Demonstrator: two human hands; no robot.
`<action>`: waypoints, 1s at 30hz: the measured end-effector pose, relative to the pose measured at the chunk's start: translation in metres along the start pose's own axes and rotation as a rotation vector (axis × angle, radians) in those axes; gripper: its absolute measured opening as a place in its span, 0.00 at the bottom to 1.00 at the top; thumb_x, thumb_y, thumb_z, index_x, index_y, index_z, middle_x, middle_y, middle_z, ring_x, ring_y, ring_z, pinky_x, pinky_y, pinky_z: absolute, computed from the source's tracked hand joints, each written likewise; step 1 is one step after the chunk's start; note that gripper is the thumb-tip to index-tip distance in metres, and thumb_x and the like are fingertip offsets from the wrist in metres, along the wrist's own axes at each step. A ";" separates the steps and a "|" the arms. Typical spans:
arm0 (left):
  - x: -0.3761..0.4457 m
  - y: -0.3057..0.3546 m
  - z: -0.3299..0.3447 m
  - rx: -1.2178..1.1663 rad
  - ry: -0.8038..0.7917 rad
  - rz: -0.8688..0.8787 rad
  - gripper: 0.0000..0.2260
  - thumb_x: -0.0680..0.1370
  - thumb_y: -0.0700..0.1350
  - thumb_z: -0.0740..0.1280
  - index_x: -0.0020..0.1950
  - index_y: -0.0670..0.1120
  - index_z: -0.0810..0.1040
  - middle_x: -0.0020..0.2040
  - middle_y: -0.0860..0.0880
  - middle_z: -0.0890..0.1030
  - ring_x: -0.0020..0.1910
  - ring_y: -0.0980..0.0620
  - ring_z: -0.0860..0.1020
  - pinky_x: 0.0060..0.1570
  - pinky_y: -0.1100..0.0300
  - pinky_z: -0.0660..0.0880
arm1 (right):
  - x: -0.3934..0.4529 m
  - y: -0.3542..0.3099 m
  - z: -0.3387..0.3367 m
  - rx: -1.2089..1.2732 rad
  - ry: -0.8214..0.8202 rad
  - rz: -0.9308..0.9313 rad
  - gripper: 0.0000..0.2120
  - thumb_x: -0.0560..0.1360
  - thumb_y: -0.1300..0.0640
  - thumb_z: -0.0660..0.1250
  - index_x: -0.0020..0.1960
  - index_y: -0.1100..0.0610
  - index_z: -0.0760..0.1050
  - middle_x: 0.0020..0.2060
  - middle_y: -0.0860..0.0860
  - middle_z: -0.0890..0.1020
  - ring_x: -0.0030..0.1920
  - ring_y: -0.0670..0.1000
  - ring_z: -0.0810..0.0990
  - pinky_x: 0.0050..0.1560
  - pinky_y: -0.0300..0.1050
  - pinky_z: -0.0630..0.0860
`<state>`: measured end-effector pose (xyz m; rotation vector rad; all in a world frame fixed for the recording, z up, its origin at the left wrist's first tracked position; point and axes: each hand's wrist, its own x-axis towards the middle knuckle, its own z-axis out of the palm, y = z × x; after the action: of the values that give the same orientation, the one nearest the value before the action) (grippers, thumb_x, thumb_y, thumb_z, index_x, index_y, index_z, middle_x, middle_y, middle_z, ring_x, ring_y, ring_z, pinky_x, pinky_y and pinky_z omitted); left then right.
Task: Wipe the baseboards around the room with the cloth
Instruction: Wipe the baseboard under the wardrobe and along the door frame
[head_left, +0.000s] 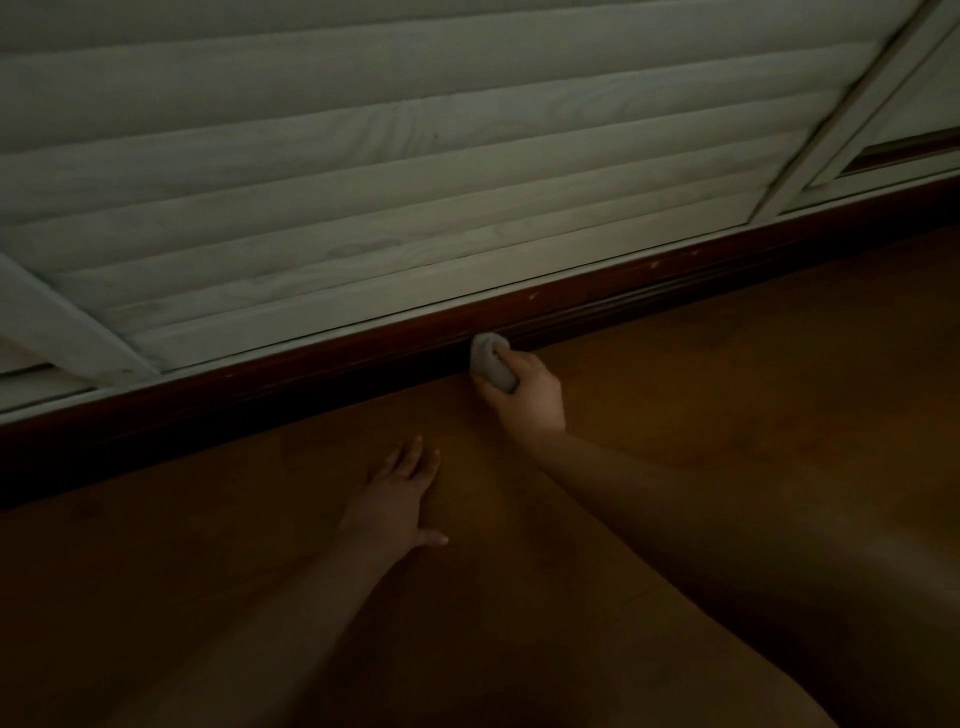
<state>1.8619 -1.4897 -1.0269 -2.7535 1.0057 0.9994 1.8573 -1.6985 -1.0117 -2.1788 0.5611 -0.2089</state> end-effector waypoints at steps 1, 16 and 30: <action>0.000 0.000 0.000 0.004 -0.001 0.003 0.49 0.73 0.65 0.69 0.81 0.54 0.38 0.79 0.50 0.32 0.79 0.47 0.37 0.78 0.44 0.46 | -0.001 0.002 -0.005 0.000 -0.060 -0.054 0.25 0.75 0.50 0.72 0.70 0.55 0.74 0.63 0.53 0.77 0.61 0.52 0.76 0.61 0.44 0.74; 0.003 -0.007 0.008 -0.011 0.026 0.017 0.49 0.73 0.66 0.68 0.79 0.57 0.36 0.76 0.53 0.29 0.78 0.49 0.35 0.77 0.43 0.45 | 0.081 0.070 -0.162 -0.130 0.428 0.334 0.24 0.78 0.57 0.67 0.73 0.55 0.70 0.68 0.56 0.74 0.68 0.56 0.73 0.69 0.54 0.71; 0.002 -0.010 0.006 0.011 -0.001 0.040 0.48 0.74 0.67 0.66 0.80 0.56 0.36 0.78 0.52 0.30 0.79 0.50 0.35 0.77 0.44 0.45 | 0.011 -0.030 0.016 -0.120 0.197 0.113 0.25 0.78 0.55 0.67 0.74 0.54 0.68 0.69 0.56 0.69 0.63 0.59 0.68 0.64 0.50 0.67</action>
<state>1.8650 -1.4816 -1.0345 -2.7348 1.0663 0.9969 1.8819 -1.6762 -0.9992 -2.2480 0.8239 -0.3395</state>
